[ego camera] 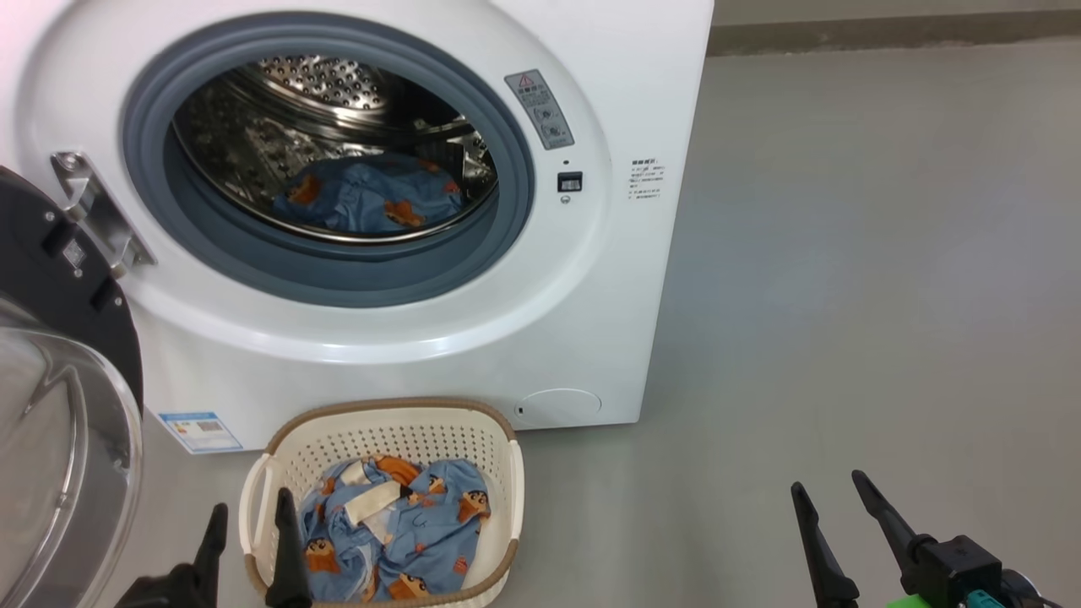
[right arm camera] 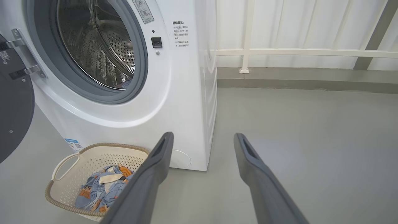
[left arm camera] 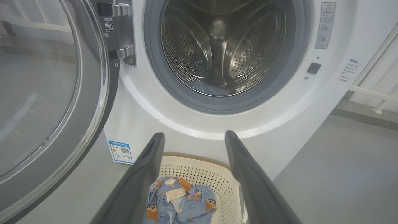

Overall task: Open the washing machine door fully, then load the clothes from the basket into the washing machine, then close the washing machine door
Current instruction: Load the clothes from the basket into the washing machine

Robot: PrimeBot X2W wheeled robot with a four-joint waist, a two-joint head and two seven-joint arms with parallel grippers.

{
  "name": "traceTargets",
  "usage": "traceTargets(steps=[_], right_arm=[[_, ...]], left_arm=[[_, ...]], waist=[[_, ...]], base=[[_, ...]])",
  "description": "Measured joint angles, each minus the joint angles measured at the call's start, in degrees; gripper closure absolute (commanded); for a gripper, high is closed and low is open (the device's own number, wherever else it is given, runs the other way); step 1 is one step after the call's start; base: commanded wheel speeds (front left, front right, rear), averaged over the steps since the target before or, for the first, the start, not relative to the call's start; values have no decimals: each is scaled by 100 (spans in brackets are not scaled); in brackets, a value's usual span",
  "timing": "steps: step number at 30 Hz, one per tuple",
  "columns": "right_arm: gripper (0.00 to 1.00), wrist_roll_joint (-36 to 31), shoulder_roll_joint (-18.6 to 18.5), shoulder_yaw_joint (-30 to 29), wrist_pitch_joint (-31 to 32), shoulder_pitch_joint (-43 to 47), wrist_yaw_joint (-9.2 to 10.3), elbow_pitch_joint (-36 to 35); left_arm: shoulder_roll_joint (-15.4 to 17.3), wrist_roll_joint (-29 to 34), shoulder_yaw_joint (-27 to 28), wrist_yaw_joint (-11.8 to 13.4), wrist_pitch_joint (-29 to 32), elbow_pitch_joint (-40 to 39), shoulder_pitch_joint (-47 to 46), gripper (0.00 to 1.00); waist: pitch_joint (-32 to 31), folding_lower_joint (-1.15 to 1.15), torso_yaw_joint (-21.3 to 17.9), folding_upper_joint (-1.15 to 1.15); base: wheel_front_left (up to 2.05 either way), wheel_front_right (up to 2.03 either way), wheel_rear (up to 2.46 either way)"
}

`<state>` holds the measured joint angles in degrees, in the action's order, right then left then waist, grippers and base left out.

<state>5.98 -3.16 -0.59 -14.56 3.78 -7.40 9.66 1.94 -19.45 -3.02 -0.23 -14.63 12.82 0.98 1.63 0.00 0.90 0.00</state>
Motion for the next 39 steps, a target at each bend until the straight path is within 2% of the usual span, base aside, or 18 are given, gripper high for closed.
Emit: traceTargets(steps=[7,17,31,39], right_arm=[[0,-55,2,-37,0,97,0,-114],[0,-91,7,-33,0,115,0,-144],[0,-199,-1,43,0,247,0,-123],[0,-199,-3,51,0,250,0,-123]], left_arm=[[15,-13,7,100,0,-568,303,0],[20,-46,27,146,0,-709,385,0],[21,9,148,-62,0,-647,389,0],[21,36,140,-100,0,-606,388,0]], waist=[[-98,0,-77,0],[-192,0,-178,0],[-313,0,-323,0],[-286,0,-322,0]], base=[[0,0,0],[0,0,0],[0,0,0],[0,0,0]])
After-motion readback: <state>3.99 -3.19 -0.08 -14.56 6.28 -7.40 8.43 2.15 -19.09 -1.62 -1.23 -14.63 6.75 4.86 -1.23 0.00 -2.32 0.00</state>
